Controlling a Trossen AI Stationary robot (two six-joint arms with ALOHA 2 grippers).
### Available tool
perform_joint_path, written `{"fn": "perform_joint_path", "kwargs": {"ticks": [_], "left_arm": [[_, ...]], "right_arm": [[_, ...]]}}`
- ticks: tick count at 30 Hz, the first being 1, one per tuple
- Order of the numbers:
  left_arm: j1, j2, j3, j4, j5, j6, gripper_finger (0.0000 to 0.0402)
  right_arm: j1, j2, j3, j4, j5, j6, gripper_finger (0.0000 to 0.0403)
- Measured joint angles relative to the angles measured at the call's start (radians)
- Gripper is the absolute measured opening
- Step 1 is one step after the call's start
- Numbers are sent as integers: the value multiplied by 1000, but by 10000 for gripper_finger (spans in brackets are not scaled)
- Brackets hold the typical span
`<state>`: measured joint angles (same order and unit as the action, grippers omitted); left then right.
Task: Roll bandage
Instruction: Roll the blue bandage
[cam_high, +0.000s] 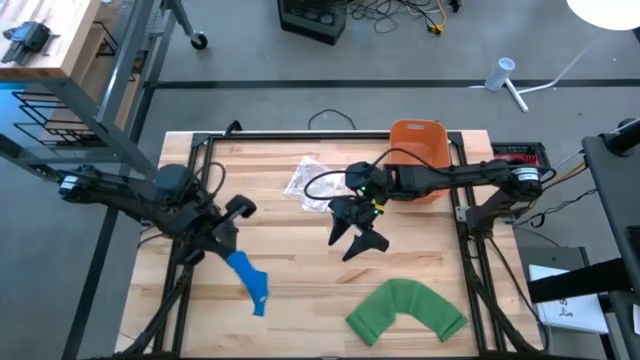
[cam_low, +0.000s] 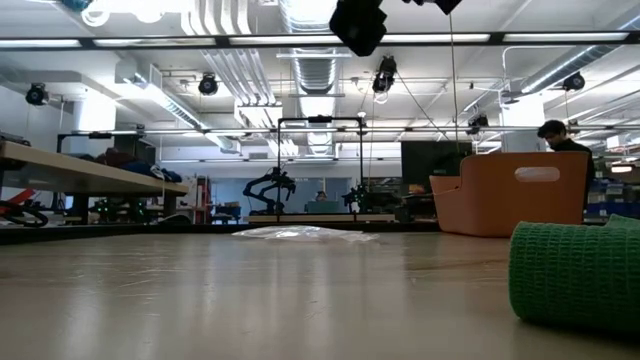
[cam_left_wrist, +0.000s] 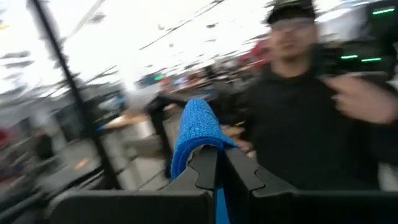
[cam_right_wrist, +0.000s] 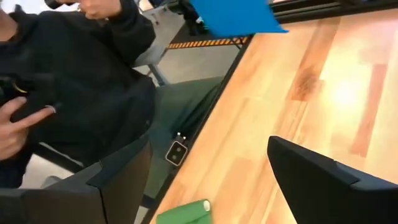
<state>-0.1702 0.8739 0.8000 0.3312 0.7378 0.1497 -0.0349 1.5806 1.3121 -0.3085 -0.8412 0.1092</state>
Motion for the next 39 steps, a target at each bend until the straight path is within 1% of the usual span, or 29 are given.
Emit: {"fn": "perform_joint_path", "kwargs": {"ticks": [3, 6, 11, 13, 15, 16, 20, 27, 33, 36, 39], "left_arm": [[0, -38, -12, -82, -189, -5, 0], [0, -59, -29, -104, -393, -41, 0], [0, -72, -47, -129, -694, -122, 0], [0, -70, -50, -123, -793, -146, 0], [0, -66, -51, -123, -867, -166, 0], [0, -62, -52, -123, -885, -172, 0], [0, -35, -54, -82, -890, -178, 0], [0, 4, -54, 6, -852, -199, 4], [0, 10, -54, 53, -852, -275, 2], [-1, 1, -54, 59, -854, -304, 2], [-1, -8, -54, 61, -885, -307, 2]], "right_arm": [[1, -4, 19, -2, 62, -21, 314], [8, -33, 50, 0, 159, -57, 313], [33, -92, 95, 0, 394, -135, 313], [47, -113, 107, 1, 497, -168, 313], [62, -132, 108, 23, 591, -202, 313], [68, -137, 108, 41, 628, -210, 312], [81, -128, 107, 121, 707, -226, 305], [83, -82, 106, 206, 825, -283, 285], [90, -72, 106, 298, 871, -321, 262], [90, -78, 106, 283, 894, -338, 250], [95, -95, 106, 273, 898, -335, 240]]}}
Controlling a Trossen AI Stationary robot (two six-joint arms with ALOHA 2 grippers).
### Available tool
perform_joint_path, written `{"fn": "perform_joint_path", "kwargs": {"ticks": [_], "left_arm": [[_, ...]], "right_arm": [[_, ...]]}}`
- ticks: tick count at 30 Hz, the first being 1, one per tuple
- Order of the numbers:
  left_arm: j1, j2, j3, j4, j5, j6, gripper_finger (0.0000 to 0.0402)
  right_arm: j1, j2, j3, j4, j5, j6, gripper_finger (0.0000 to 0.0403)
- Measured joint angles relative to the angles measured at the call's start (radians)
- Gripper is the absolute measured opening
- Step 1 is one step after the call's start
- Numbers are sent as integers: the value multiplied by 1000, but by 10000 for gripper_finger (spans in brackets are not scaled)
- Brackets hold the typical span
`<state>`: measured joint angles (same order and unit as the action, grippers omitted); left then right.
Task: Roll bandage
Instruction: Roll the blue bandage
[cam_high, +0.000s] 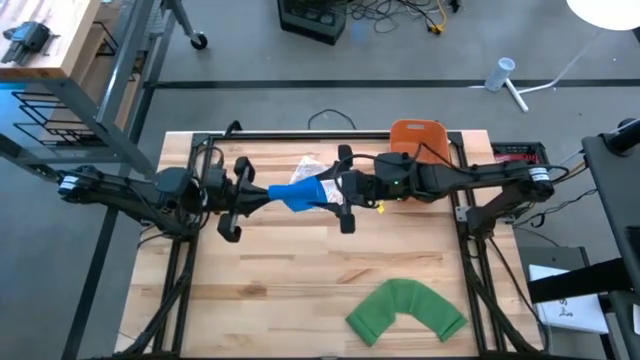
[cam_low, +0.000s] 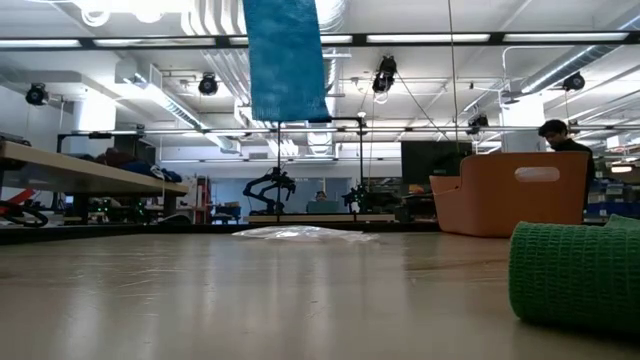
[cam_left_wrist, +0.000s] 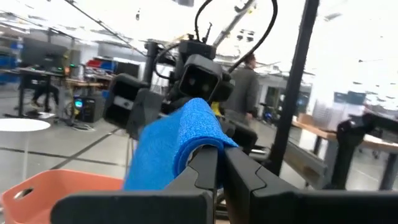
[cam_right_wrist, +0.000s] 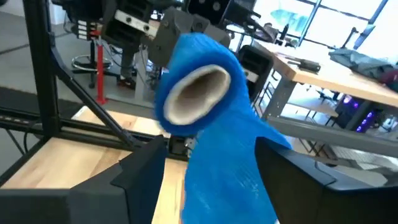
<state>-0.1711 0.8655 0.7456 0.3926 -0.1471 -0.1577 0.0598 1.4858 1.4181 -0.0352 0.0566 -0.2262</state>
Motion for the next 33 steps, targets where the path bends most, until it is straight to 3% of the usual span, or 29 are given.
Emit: {"fn": "perform_joint_path", "kwargs": {"ticks": [3, 9, 13, 21, 33], "left_arm": [[0, -5, 0, -1, -59, -43, 1], [1, 8, -2, -6, -167, -193, 1], [1, 41, -2, 9, -233, -275, 1], [2, 113, 12, 42, -246, -474, 1], [-4, 132, 13, 44, -225, -561, 0]], "right_arm": [[16, -31, 1, -39, 26, -53, 231], [78, -93, 4, -73, 321, -293, 222], [107, -87, 16, -35, 335, -365, 222], [110, 1, 16, -2, 360, -452, 190], [108, 30, 16, -12, 604, -551, 114]]}}
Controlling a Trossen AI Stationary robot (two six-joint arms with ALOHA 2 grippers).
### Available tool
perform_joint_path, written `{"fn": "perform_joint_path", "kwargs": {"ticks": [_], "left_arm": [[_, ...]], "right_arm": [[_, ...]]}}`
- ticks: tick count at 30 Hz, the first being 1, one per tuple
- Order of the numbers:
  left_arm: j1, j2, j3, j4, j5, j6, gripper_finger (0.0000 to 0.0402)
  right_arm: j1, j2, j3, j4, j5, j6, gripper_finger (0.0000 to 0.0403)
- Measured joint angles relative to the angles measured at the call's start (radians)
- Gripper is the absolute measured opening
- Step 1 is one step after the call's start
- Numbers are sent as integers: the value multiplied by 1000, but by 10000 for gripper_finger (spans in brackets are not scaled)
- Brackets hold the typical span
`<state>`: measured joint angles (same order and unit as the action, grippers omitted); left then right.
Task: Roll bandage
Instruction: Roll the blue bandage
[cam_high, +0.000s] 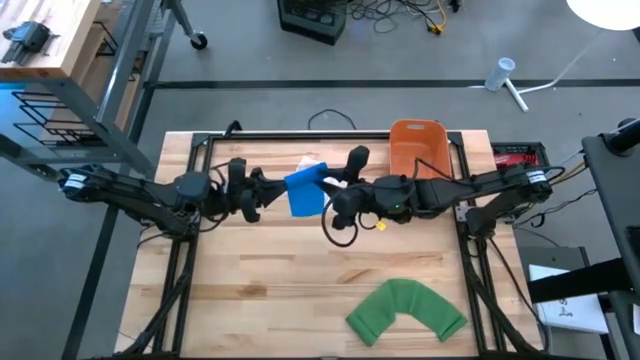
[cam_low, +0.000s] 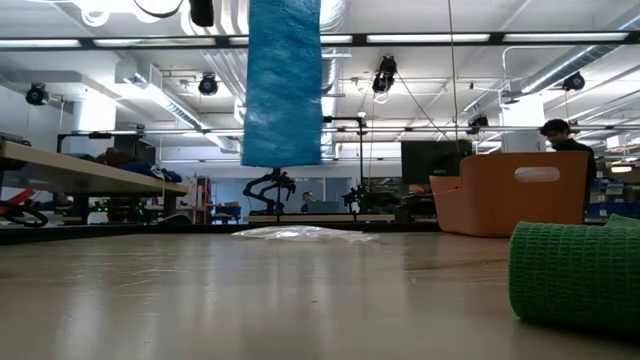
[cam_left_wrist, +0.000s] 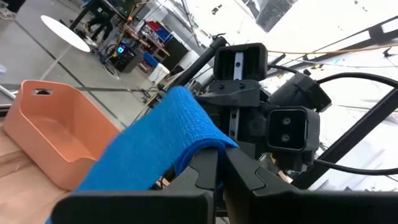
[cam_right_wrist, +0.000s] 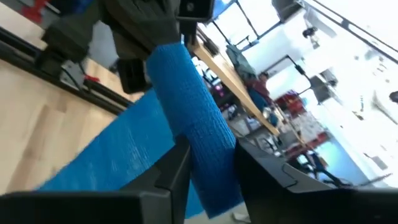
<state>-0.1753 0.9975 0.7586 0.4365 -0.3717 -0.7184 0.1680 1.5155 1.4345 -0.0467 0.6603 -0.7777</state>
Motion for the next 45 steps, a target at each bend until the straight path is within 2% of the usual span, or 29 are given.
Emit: {"fn": "perform_joint_path", "kwargs": {"ticks": [7, 15, 24, 32, 40, 45], "left_arm": [[-1, -5, 0, -2, 7, 3, 0], [-3, -9, 0, -14, 29, 5, 0], [-3, -7, 0, -14, 22, -17, 0], [-3, 12, 0, -17, 22, -97, 0], [-2, 19, 1, 2, 22, -138, 0], [-2, 22, 0, 0, 22, -167, 0]], "right_arm": [[4, -7, 0, -1, 131, -78, 88], [76, -10, 0, -7, 146, -151, 86], [149, -10, 0, -8, 112, -217, 134], [117, -8, 0, -8, 64, -332, 184], [76, 7, 0, -27, 3, -333, 187], [73, 27, 0, -25, 3, -387, 179]]}}
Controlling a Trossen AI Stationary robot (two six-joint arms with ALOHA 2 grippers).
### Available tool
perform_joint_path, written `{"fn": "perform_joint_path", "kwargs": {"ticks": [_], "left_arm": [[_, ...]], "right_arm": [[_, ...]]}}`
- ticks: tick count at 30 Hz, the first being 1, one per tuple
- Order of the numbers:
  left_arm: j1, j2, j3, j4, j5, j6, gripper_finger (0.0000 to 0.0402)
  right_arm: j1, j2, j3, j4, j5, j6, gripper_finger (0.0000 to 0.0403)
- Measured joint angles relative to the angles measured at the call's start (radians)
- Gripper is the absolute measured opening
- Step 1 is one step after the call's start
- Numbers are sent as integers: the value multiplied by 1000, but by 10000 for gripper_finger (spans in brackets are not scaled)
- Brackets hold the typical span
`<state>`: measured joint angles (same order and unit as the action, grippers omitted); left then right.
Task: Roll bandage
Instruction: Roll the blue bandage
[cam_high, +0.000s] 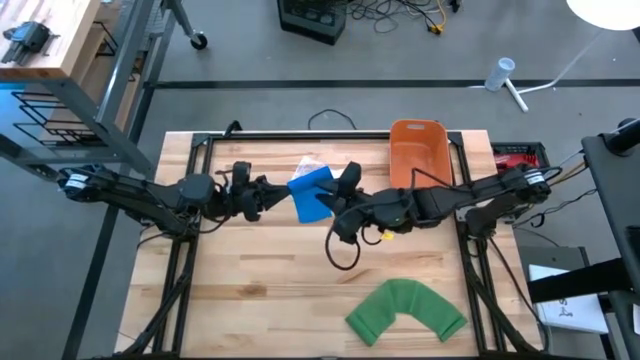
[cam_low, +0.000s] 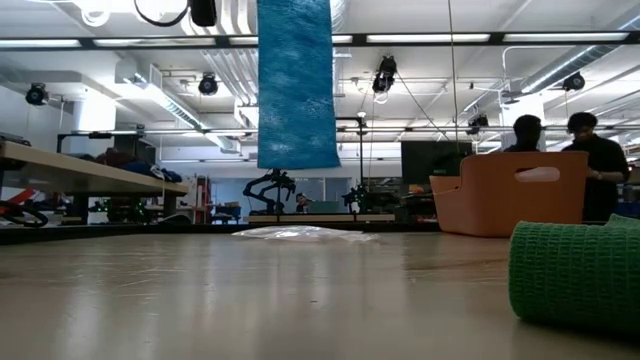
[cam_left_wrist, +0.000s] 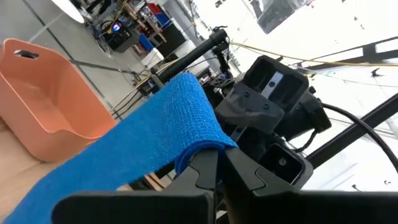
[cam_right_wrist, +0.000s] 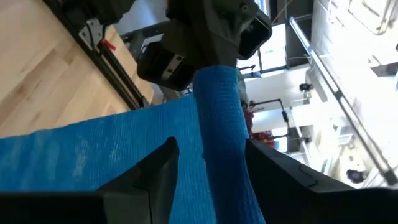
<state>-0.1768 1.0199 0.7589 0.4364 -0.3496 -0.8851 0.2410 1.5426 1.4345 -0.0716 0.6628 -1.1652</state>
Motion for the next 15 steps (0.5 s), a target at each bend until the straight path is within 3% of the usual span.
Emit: {"fn": "perform_joint_path", "kwargs": {"ticks": [15], "left_arm": [[0, 5, 0, -9, -9, -41, 0]], "right_arm": [[-33, 51, 0, 107, 128, -166, 136]]}}
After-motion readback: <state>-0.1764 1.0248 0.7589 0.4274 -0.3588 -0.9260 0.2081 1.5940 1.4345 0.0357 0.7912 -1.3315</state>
